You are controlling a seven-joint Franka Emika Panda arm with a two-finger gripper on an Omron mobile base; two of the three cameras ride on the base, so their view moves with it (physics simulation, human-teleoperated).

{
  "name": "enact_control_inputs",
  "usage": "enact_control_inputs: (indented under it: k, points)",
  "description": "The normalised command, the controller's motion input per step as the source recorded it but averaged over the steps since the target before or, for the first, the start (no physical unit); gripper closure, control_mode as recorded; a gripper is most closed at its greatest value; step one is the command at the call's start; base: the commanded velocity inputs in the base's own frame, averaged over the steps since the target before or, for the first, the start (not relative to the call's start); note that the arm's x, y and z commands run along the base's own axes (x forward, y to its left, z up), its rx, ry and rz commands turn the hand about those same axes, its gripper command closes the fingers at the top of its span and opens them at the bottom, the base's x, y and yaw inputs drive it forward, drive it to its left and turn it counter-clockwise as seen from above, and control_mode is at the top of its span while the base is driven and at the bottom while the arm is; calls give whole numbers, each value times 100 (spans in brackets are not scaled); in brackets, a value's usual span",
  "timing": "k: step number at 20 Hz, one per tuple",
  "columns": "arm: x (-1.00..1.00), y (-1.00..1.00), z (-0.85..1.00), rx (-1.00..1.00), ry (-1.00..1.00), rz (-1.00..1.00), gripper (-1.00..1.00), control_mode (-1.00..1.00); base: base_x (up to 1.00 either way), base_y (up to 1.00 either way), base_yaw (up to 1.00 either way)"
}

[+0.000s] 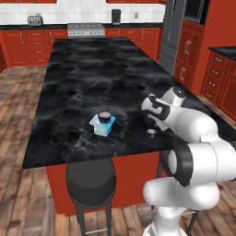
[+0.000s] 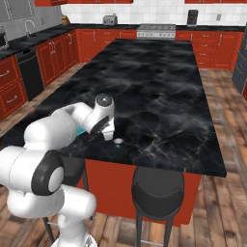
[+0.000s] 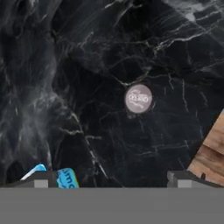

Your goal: Stack the yogurt containers by placing the smaller containers on top of the larger containers.

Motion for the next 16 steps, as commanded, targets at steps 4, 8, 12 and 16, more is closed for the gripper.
enact_control_inputs:
  k: [4, 8, 12, 16]
  points:
    - [0, -45, 17, 1, 25, 1, -100, -100, 0, 0, 0]
    - [1, -43, -6, 10, 18, 6, -100, -100, 0, 0, 0]
    - [0, -25, -44, 10, 8, 15, -100, -100, 0, 0, 0]
    - [0, -2, -48, 3, 9, 15, -100, -100, 0, 0, 0]
